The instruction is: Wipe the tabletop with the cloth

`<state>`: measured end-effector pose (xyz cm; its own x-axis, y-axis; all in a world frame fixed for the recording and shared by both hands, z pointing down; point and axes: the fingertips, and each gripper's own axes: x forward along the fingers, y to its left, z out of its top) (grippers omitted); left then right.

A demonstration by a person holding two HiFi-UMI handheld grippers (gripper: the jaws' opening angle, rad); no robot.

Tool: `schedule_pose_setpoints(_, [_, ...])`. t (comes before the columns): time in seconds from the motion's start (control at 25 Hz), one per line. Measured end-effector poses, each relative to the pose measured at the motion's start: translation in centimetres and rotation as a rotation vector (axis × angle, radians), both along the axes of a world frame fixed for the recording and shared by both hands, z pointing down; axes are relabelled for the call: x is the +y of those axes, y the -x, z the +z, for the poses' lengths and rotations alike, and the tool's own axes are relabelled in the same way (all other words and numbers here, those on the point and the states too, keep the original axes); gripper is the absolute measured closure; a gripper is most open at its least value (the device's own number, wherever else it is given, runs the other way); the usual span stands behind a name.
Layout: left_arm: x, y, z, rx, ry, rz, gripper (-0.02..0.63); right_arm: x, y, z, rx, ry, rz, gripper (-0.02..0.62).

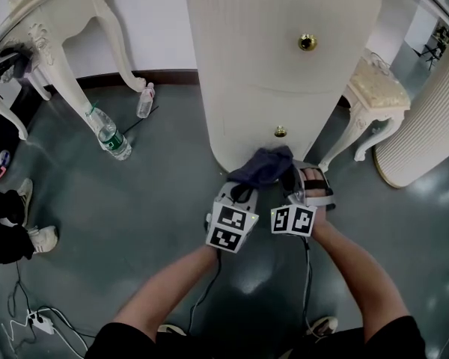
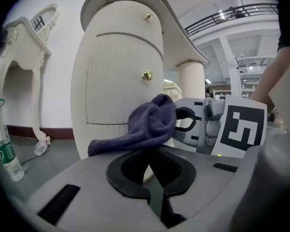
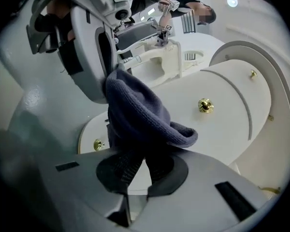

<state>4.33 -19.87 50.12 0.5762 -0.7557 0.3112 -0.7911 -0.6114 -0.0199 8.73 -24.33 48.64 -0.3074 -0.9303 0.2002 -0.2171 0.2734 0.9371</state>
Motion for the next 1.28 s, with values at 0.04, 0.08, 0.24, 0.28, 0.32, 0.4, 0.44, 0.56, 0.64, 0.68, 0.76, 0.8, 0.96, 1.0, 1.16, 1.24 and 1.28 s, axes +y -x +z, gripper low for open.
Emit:
schedule_pose_setpoints(0.04, [0.0, 0.1, 0.3, -0.008, 0.003, 0.002, 0.598, -0.1, 0.0, 0.5, 0.008, 0.007, 0.002, 0.574])
schedule_pose_setpoints(0.08, [0.0, 0.2, 0.6, -0.016, 0.008, 0.002, 0.598, -0.2, 0.0, 0.8, 0.016, 0.012, 0.004, 0.573])
schedule_pose_setpoints(0.24, [0.3, 1.0, 2.1, -0.041, 0.041, -0.004, 0.598, -0.4, 0.1, 2.5, 0.058, 0.037, 0.0, 0.574])
schedule_pose_setpoints(0.28, [0.3, 1.2, 2.5, -0.045, 0.048, -0.006, 0.598, -0.4, 0.1, 3.0, 0.067, 0.044, -0.002, 0.574])
schedule_pose_setpoints(0.32, [0.3, 1.4, 2.7, -0.049, 0.052, -0.007, 0.598, -0.3, 0.1, 3.4, 0.074, 0.051, -0.002, 0.574])
schedule_pose_setpoints(0.4, [0.2, 1.8, 2.9, -0.057, 0.053, -0.011, 0.598, -0.3, 0.1, 4.0, 0.08, 0.066, 0.0, 0.574])
schedule_pose_setpoints(0.44, [0.1, 2.0, 2.9, -0.057, 0.052, -0.014, 0.598, -0.3, 0.0, 4.4, 0.084, 0.073, 0.002, 0.574])
schedule_pose_setpoints(0.56, [-0.3, 2.4, 3.0, -0.047, 0.057, -0.028, 0.598, -0.3, -0.4, 5.8, 0.103, 0.105, 0.011, 0.574])
schedule_pose_setpoints(0.64, [-0.3, 2.4, 3.2, -0.045, 0.062, -0.032, 0.598, -0.3, -0.8, 6.9, 0.113, 0.131, 0.017, 0.574])
schedule_pose_setpoints(0.68, [-0.3, 2.3, 3.3, -0.047, 0.066, -0.031, 0.598, -0.3, -1.0, 7.4, 0.117, 0.144, 0.021, 0.574])
schedule_pose_setpoints(0.76, [-0.2, 2.1, 3.8, -0.055, 0.074, -0.025, 0.598, -0.3, -1.3, 8.3, 0.125, 0.165, 0.032, 0.574])
schedule_pose_setpoints(0.8, [-0.1, 2.0, 4.0, -0.058, 0.079, -0.02, 0.598, -0.3, -1.3, 8.7, 0.129, 0.173, 0.037, 0.574])
schedule_pose_setpoints(0.96, [0.4, 1.8, 5.0, -0.076, 0.098, -0.004, 0.598, -0.3, -1.3, 10.0, 0.141, 0.198, 0.046, 0.573])
schedule_pose_setpoints(1.0, [0.5, 1.8, 5.2, -0.08, 0.103, 0.001, 0.598, -0.3, -1.3, 10.3, 0.146, 0.206, 0.048, 0.574])
schedule_pose_setpoints(1.16, [0.9, 1.8, 5.8, -0.082, 0.117, 0.009, 0.598, -0.1, -1.5, 12.1, 0.165, 0.247, 0.056, 0.574])
schedule_pose_setpoints(1.24, [0.7, 2.1, 5.6, -0.076, 0.12, -0.004, 0.598, -0.2, -1.7, 13.0, 0.173, 0.274, 0.067, 0.574])
schedule_pose_setpoints(1.28, [0.6, 2.3, 5.5, -0.071, 0.121, -0.014, 0.598, -0.3, -1.7, 13.4, 0.177, 0.283, 0.07, 0.574])
